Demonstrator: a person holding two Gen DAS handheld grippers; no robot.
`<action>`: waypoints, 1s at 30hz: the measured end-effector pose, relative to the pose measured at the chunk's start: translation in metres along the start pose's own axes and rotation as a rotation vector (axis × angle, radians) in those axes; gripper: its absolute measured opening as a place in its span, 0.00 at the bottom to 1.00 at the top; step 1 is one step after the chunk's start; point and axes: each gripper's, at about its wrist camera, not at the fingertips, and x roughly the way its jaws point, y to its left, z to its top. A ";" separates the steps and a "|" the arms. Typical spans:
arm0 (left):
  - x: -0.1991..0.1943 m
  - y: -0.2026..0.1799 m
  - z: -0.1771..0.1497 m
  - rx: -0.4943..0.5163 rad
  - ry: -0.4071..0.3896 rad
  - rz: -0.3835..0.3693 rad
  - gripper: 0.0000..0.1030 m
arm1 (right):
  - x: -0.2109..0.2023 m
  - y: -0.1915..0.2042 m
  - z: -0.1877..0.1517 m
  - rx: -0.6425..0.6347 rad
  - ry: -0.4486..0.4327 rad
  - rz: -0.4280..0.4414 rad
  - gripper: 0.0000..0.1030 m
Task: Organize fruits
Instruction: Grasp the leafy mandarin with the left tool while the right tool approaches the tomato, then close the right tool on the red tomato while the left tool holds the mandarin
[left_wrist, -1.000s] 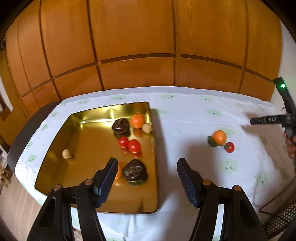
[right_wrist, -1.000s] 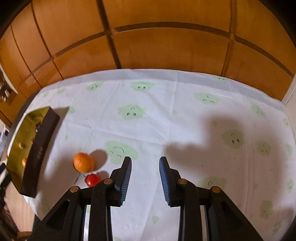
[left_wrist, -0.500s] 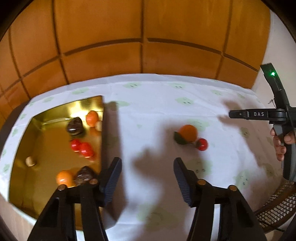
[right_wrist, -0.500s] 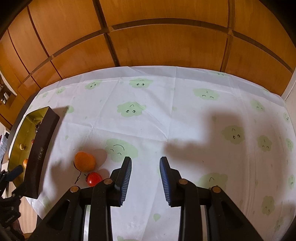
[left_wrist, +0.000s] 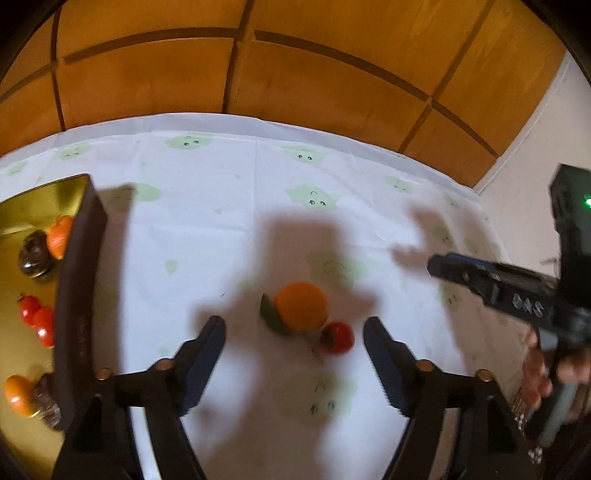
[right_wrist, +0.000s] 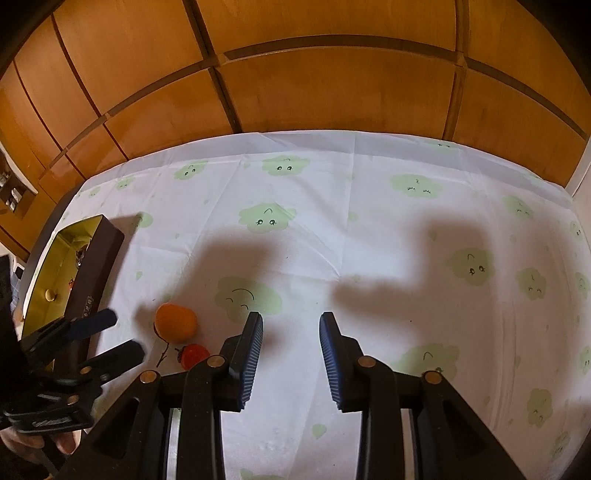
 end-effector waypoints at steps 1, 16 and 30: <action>0.004 0.000 0.003 0.004 0.005 0.003 0.77 | 0.000 0.000 0.000 -0.003 0.001 -0.001 0.31; 0.037 0.009 0.003 -0.003 0.049 -0.053 0.41 | 0.012 0.002 0.000 -0.019 0.034 0.000 0.31; -0.021 0.026 -0.072 0.061 -0.031 0.044 0.41 | 0.023 0.062 -0.017 -0.257 0.090 0.224 0.31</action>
